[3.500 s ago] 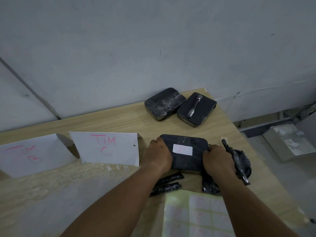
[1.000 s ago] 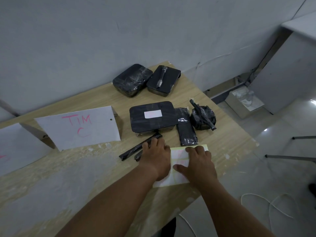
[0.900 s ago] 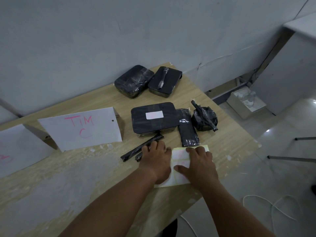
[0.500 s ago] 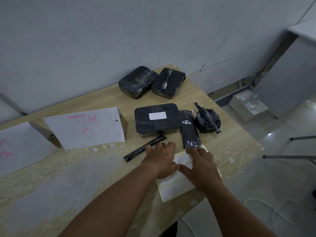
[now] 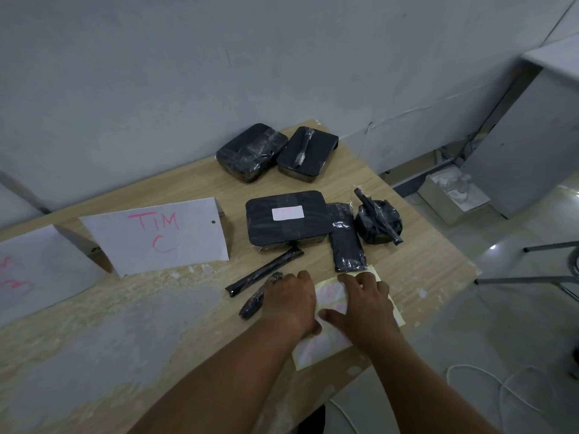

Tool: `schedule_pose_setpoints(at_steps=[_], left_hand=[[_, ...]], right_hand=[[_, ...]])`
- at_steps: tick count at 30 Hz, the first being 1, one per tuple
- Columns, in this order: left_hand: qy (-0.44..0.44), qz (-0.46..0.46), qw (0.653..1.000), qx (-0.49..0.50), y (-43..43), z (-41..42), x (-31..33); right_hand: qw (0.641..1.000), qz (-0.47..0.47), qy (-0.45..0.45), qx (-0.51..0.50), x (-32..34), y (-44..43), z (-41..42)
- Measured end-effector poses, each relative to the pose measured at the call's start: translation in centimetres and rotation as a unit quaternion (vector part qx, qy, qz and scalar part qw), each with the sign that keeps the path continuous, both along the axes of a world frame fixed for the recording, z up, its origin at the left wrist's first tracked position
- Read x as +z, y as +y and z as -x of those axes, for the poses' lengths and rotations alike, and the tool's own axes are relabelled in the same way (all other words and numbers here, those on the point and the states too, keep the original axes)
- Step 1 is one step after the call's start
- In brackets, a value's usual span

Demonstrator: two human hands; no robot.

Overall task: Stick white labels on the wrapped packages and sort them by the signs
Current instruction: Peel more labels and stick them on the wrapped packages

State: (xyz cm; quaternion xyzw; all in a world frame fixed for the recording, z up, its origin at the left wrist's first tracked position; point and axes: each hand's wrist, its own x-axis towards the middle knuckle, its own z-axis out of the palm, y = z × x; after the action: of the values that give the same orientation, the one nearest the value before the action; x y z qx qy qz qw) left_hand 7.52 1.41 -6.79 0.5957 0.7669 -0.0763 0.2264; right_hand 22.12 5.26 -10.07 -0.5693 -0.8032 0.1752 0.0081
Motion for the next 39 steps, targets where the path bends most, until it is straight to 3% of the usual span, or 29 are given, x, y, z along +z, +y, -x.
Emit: schedule_pose_setpoints(at_steps=[5,11,16,28,36,39], left_hand=[[-0.140,-0.013,0.988,0.064,-0.3,0.4,-0.6],[-0.323,-0.044,0.932,0.160,0.1,1.5,-0.5],[-0.427,-0.013,0.883,0.194,0.0,2.2,-0.2],[-0.477,0.001,0.850,0.223,-0.7,3.5,0.1],[-0.535,0.015,0.810,0.241,-1.4,3.7,0.2],[-0.538,0.005,0.811,0.231,-1.4,3.6,0.3]], right_hand=[[1.000,0.000,0.013,-0.004,0.1,-0.1,-0.3],[0.994,0.049,0.090,-0.039,0.8,0.1,0.0],[0.990,0.076,0.105,-0.057,1.3,0.4,0.6],[0.983,0.102,0.143,-0.052,1.5,0.4,0.4],[0.984,0.104,0.129,-0.059,1.7,0.3,0.3],[0.986,0.090,0.124,-0.064,1.7,0.1,0.3]])
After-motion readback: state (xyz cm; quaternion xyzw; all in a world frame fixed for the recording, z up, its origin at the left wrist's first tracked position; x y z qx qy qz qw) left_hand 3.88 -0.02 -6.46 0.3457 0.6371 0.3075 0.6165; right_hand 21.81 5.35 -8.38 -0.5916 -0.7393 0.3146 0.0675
